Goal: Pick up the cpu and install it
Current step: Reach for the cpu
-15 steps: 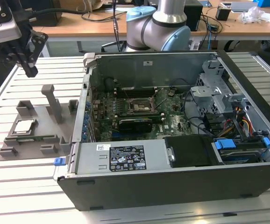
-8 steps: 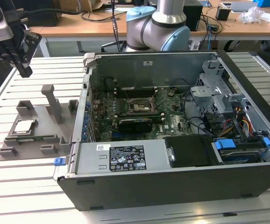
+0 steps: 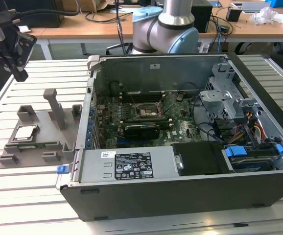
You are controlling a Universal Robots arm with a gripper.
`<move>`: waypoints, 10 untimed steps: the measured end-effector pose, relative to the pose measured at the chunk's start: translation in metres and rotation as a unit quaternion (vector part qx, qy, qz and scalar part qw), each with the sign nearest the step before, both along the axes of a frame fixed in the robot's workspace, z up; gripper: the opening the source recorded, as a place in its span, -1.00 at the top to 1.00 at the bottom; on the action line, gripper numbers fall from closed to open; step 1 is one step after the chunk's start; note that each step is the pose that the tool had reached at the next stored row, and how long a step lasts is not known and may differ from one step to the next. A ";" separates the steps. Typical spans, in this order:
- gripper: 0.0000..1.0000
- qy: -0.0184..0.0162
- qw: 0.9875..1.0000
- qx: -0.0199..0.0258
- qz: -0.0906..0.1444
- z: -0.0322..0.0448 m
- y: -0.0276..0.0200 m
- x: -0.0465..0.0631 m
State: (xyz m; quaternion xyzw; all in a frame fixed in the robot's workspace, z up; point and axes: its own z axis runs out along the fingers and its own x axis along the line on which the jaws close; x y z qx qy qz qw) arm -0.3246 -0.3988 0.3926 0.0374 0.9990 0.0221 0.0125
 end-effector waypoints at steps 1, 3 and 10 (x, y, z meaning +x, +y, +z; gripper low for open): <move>0.79 0.000 1.000 0.000 0.000 0.0000 0.0000 -0.002; 0.79 0.000 1.000 0.000 0.000 -0.0003 0.0000 -0.009; 0.79 0.000 1.000 0.000 0.000 -0.0008 0.0001 -0.027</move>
